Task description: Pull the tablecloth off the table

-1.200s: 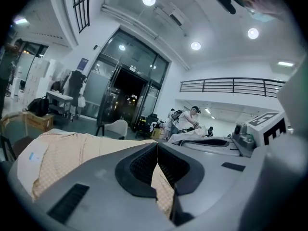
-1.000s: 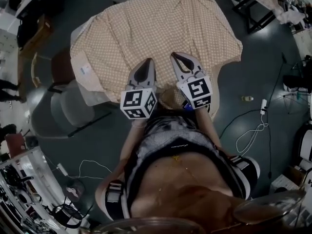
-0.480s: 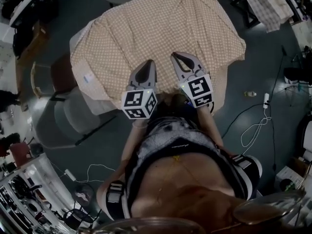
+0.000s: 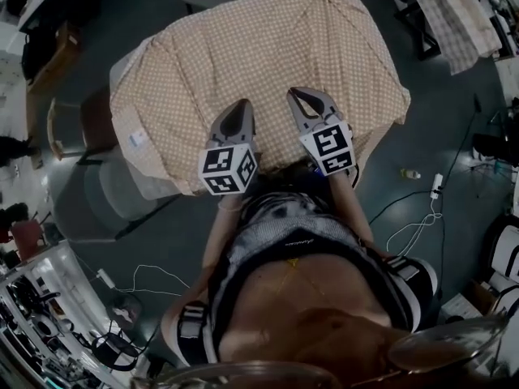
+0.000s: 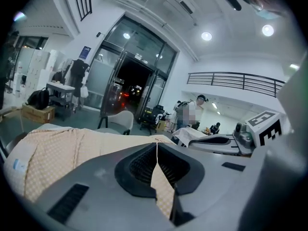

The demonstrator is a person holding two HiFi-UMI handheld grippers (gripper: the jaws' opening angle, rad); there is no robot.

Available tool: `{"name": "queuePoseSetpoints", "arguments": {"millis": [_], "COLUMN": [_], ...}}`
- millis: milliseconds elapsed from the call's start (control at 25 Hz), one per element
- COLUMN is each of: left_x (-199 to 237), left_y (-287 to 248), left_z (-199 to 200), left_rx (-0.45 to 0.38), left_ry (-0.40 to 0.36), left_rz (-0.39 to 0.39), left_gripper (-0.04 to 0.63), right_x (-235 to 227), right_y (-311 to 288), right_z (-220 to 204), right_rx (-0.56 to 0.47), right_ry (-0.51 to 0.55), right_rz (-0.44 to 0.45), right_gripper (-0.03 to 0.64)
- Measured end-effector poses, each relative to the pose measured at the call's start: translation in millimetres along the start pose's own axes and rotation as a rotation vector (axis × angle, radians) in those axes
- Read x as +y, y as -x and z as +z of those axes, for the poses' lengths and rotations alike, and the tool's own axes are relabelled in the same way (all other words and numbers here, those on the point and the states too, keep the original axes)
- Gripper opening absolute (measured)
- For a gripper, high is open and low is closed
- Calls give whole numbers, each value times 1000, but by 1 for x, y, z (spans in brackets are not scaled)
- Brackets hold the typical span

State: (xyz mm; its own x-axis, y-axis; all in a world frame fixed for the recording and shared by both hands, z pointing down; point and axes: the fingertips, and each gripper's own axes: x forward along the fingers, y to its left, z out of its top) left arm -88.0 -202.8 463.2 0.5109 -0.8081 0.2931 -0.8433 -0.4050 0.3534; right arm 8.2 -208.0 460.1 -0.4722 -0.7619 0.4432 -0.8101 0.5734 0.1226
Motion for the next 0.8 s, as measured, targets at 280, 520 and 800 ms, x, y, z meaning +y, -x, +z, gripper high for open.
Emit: {"name": "queuePoseSetpoints", "arguments": {"millis": [280,520,800], "left_x": [-9,-14,-9], "left_y": [-54,-79,-92], "left_z": [2,-1,-35], "left_rx": [8,25,143], "left_ry": [3,7,-75], "left_rz": [117,189,169], "left_gripper": [9,9,9], "right_x": [-51,-71,-71], "right_y": [-29,-43,-65], "right_z": [-8,-18,-43], "right_rx": [21,29,97], "right_ry": [27,30,-9], "right_rz": [123,209,222], "right_gripper": [66,66,65]}}
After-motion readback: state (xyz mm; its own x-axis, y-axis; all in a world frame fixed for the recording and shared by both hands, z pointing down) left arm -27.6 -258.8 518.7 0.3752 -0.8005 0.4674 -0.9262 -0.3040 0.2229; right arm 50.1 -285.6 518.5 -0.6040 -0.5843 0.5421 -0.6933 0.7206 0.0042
